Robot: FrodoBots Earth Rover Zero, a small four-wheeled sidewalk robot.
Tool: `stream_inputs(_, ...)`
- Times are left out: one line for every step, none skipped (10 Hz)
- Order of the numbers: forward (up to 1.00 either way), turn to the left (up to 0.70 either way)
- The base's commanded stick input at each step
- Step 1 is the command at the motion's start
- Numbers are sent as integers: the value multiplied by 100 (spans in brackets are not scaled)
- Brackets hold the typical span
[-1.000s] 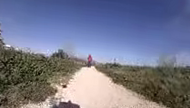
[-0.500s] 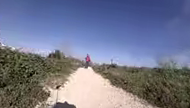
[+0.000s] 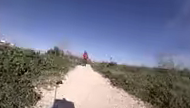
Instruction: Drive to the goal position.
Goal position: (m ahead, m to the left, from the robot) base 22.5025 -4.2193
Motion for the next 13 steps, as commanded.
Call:
stream_inputs(44, -30)
stream_inputs(44, -14)
stream_inputs(44, 0)
stream_inputs(44, 0)
stream_inputs(44, 0)
stream_inputs(44, 0)
stream_inputs(44, 0)
stream_inputs(44, 0)
stream_inputs(44, 0)
stream_inputs(44, 0)
stream_inputs(44, 0)
stream_inputs(44, 0)
stream_inputs(44, 0)
